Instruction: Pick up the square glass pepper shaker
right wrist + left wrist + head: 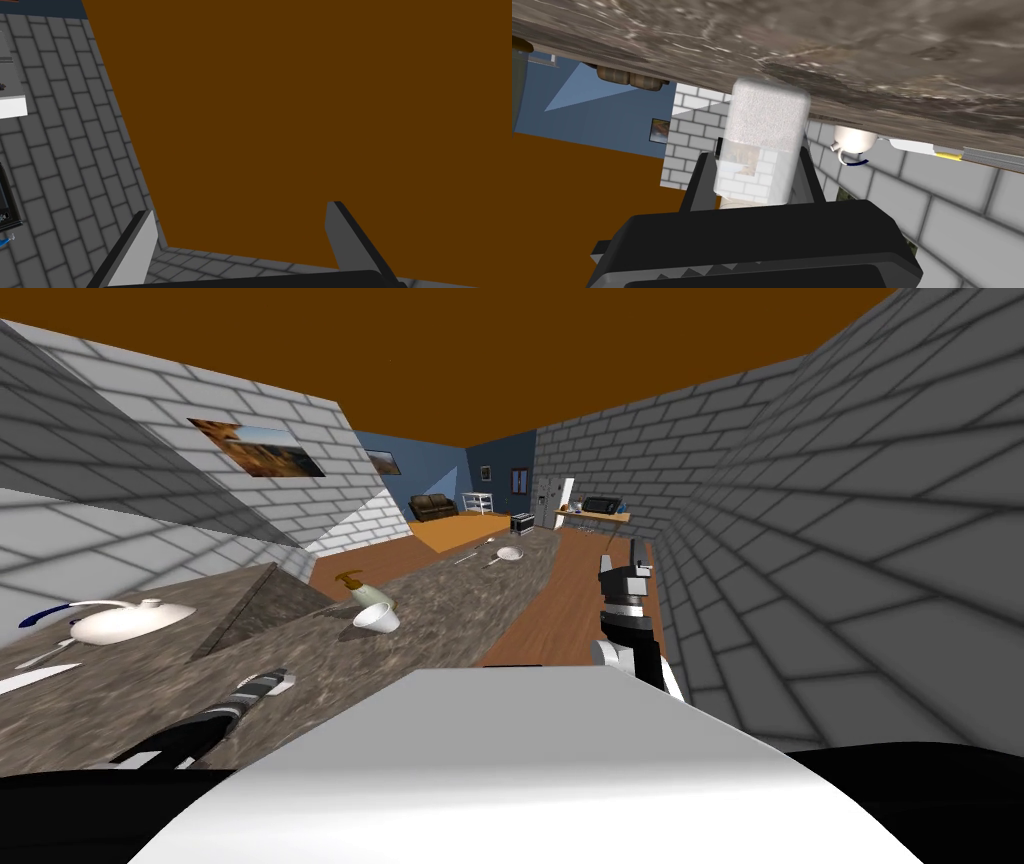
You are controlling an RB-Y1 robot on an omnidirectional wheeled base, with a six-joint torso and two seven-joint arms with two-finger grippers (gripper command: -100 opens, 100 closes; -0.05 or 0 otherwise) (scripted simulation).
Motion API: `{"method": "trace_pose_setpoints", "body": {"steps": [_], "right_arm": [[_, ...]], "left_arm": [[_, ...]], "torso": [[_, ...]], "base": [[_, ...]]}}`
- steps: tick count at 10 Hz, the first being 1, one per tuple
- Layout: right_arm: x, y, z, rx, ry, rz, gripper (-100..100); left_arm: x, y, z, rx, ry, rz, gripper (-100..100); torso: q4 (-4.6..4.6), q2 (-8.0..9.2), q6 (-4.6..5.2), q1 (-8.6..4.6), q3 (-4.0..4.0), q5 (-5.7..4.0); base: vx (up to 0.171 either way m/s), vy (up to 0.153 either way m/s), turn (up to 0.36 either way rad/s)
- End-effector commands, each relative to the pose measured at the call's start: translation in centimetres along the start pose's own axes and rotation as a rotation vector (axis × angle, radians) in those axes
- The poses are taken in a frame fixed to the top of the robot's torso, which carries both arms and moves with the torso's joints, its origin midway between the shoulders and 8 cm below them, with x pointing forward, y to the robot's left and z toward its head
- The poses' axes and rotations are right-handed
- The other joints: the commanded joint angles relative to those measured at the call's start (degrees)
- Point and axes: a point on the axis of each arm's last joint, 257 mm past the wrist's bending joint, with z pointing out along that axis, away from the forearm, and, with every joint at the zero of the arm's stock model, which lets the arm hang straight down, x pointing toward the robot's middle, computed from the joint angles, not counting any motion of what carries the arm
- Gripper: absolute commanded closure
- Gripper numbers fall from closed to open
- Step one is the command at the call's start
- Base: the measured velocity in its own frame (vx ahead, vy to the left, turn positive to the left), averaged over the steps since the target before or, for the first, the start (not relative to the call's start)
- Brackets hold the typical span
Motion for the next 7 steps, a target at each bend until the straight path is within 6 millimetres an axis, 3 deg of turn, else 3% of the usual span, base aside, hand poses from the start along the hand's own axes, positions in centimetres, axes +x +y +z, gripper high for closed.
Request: {"method": "trace_pose_setpoints", "body": {"steps": [1, 2, 3, 4, 7], "right_arm": [[0.0, 0.0, 0.0, 0.0, 0.0, 0.0, 0], [0.0, 0.0, 0.0, 0.0, 0.0, 0.0, 0], [0.0, 0.0, 0.0, 0.0, 0.0, 0.0, 0], [0.0, 0.0, 0.0, 0.0, 0.0, 0.0, 0], [0.0, 0.0, 0.0, 0.0, 0.0, 0.0, 0]], "left_arm": [[0.0, 0.0, 0.0, 0.0, 0.0, 0.0, 100], [0.0, 0.1, 0.0, -0.001, 0.0, 0.0, 100], [0.0, 0.1, 0.0, -0.002, 0.001, 0.0, 0], [0.1, -0.1, -0.6, 0.02, 0.008, 0.013, 100], [0.1, -0.5, -1.5, 0.053, 0.018, 0.03, 100]], "torso": [[0.0, 0.0, 0.0, 0.0, 0.0, 0.0], [0.01, 0.01, 0.01, 0.02, 0.01, 0.0], [0.03, 0.02, 0.03, 0.02, 0.02, 0.0], [0.03, 0.02, 0.03, 0.02, 0.03, 0.0], [-0.02, -0.28, -0.04, -0.15, -0.14, -0.04]], "base": [[0.0, 0.0, 0.0], [0.0, 0.0, 0.0], [0.0, 0.0, 0.0], [0.078, -0.01, 0.194], [0.104, -0.037, 0.158]]}}
